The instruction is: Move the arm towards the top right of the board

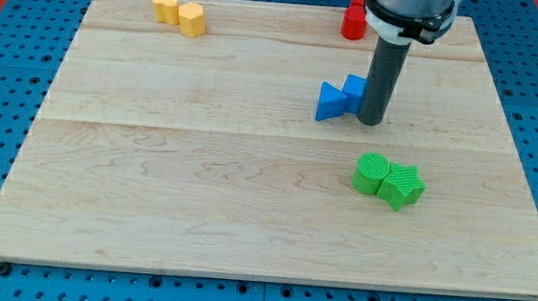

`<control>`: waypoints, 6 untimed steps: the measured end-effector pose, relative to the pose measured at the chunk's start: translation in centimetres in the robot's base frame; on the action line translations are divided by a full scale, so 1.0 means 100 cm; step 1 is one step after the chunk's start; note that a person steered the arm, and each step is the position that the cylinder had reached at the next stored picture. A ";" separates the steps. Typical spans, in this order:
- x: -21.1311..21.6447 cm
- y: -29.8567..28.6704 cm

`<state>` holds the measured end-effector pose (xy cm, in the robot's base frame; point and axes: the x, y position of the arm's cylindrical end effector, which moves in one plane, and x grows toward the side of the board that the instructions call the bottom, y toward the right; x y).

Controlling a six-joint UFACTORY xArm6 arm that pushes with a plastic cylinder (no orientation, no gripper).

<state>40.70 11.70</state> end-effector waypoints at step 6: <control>-0.088 0.068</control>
<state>31.89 18.50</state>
